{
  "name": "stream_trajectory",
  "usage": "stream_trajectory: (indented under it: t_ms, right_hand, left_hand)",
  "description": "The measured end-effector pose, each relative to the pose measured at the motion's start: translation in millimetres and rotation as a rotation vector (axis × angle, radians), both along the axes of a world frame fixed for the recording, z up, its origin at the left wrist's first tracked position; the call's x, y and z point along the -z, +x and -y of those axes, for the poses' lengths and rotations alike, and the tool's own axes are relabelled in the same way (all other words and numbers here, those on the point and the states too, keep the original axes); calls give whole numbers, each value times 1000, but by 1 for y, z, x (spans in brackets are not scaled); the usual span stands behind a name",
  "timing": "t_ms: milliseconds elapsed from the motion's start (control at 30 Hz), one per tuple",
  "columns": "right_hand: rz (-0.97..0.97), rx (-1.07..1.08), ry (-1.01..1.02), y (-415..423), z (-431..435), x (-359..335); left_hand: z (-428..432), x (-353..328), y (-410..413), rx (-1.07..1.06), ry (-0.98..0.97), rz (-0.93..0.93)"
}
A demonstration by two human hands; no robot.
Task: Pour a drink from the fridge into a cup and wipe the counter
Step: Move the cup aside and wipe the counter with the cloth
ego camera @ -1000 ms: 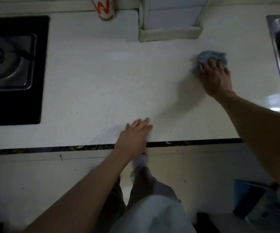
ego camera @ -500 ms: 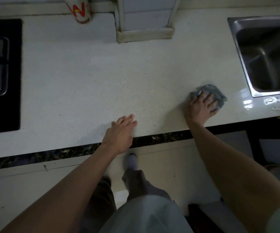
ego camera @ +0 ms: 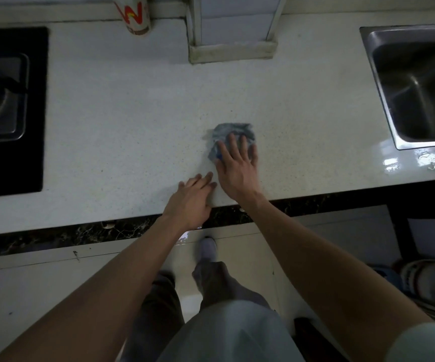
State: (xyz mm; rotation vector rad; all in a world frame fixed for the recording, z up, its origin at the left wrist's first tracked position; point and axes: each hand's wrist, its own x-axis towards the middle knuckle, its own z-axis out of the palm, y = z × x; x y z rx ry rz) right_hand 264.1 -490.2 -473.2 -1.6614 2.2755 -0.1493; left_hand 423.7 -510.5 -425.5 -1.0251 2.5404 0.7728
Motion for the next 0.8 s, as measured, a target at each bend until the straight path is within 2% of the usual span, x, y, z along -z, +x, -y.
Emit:
stream_trajectory:
  t_ms: [133,333,433,500,567,700,767,800]
  right_hand:
    - [-10,-123,-39,-8,-24,-1]
    - [-39,-215,-36,-12,-57,-8]
    - [-61,-210,-21,-6,-39,-22]
    - [0,-140,20,0,-21,-35]
    - [40,-50,184,9,-5,-51]
    - [-9,144,415,24,15,-61]
    - [10,266,486,21,19,-49]
    - [17,276,452,21,15,-45]
  left_hand:
    - [-5,-2,13,-70,-51,-78]
    - [-26,-5,40,-53,-100,-40]
    - [-24,-11,46,-54,-15,14]
    - [-18,-21,49,-108,53,47]
    - [-9,-35,57,-135,79,82]
    - [7,-68,89,-89,37,118]
    - [14,-84,109,-54,17,163]
    - [17,-94,120,-32,2,193]
